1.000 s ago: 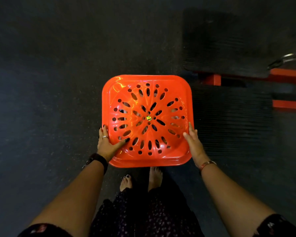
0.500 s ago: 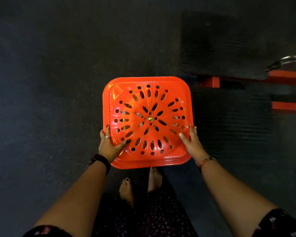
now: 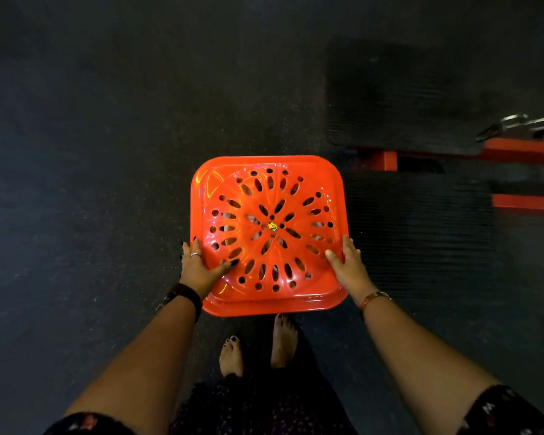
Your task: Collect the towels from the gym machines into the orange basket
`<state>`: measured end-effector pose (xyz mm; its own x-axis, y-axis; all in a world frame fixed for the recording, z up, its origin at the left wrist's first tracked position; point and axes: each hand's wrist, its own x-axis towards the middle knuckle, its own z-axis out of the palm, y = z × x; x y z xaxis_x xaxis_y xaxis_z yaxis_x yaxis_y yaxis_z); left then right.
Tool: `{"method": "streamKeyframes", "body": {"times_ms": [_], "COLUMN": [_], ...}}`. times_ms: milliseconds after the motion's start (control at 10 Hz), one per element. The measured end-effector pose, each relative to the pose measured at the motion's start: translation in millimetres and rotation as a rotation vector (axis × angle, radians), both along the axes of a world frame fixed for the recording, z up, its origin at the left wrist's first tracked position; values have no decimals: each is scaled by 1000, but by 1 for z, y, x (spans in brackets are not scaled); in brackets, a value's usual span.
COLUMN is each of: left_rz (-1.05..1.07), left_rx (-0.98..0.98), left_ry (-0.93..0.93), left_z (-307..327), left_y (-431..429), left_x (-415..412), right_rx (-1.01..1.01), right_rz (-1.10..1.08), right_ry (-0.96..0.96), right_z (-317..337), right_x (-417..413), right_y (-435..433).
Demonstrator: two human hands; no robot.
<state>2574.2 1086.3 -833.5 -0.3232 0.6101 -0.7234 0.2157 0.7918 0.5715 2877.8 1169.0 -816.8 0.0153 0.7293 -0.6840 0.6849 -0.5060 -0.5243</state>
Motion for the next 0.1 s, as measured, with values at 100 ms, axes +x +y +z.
{"method": "streamKeyframes", "body": {"times_ms": [100], "left_rz": [90], "left_rx": [161], "left_ry": [-3], "left_z": [30], "left_y": [10], "left_x": [-1], "right_rx": [237], "right_rz": [-184], "right_ry": [71], "right_z": [35], "right_x": [-8], "right_y": [3]}}
